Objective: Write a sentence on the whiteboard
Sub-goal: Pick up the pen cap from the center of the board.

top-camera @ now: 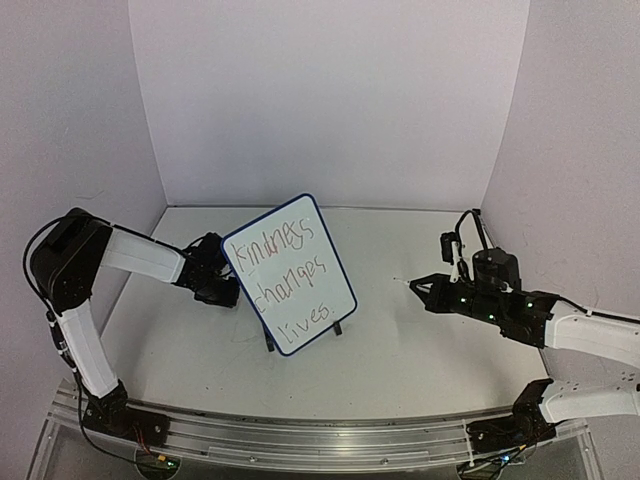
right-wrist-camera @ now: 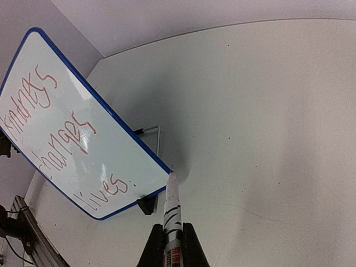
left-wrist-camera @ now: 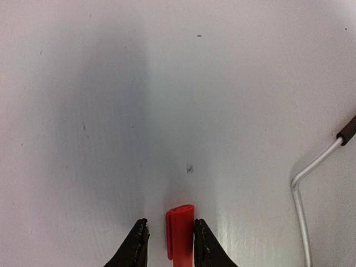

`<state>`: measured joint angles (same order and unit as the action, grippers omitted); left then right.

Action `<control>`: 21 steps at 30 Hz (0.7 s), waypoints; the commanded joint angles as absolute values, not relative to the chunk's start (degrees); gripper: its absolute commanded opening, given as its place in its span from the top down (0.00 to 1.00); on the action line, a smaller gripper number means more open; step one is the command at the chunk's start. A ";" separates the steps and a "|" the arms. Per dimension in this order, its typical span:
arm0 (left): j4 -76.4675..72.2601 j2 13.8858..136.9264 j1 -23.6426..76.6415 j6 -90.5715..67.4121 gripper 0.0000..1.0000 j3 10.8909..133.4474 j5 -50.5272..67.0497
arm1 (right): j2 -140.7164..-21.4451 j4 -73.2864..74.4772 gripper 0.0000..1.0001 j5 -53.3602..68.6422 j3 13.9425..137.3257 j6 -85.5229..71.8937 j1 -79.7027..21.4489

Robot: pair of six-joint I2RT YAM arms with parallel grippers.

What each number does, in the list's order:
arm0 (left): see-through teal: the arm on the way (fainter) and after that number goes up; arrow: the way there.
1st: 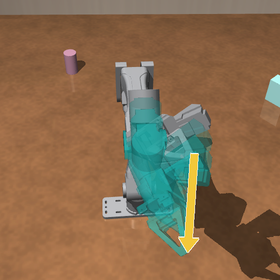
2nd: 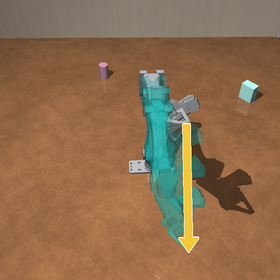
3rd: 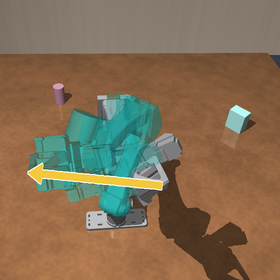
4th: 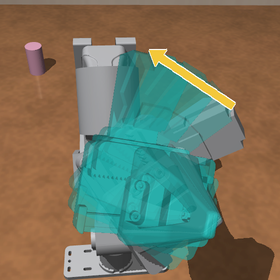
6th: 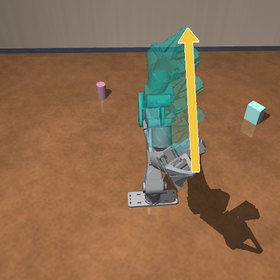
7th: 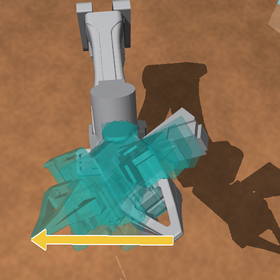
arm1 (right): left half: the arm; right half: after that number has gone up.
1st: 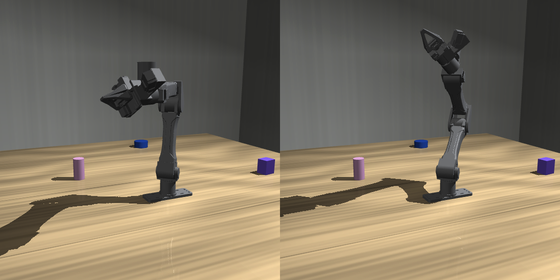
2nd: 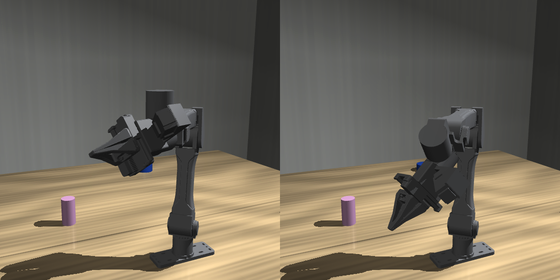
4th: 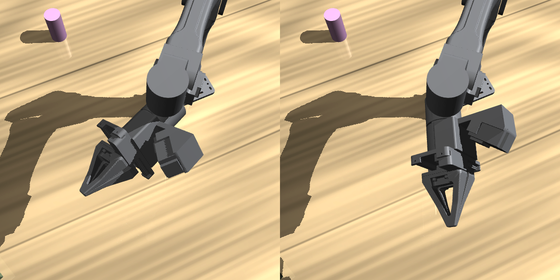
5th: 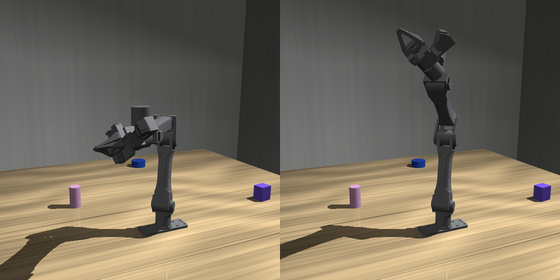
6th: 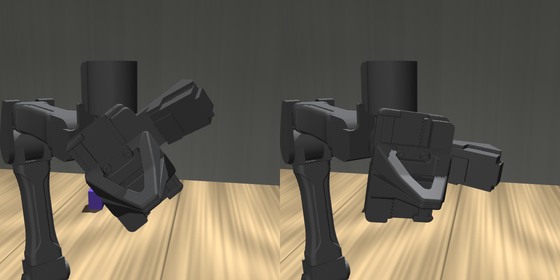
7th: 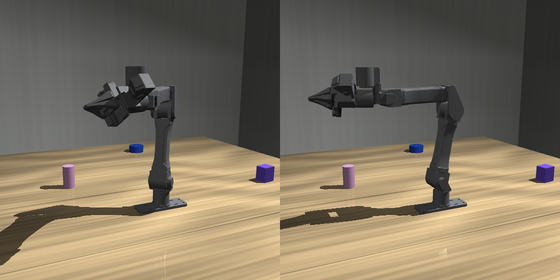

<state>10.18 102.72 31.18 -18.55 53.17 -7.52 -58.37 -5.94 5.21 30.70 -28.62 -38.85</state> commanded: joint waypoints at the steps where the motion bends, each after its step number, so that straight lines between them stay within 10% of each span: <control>1: 14.72 98.09 31.03 -20.63 0.71 50.16 -8.01 | -57.65 -6.50 1.00 4.32 30.39 -29.09 -38.60; 21: 15.87 103.20 30.94 -14.70 0.75 56.09 -4.55 | -55.02 -6.59 1.00 4.11 28.74 -29.84 -38.62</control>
<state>14.60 101.69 31.00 -15.86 53.86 -3.70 -56.10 -5.94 5.17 29.22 -29.20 -38.85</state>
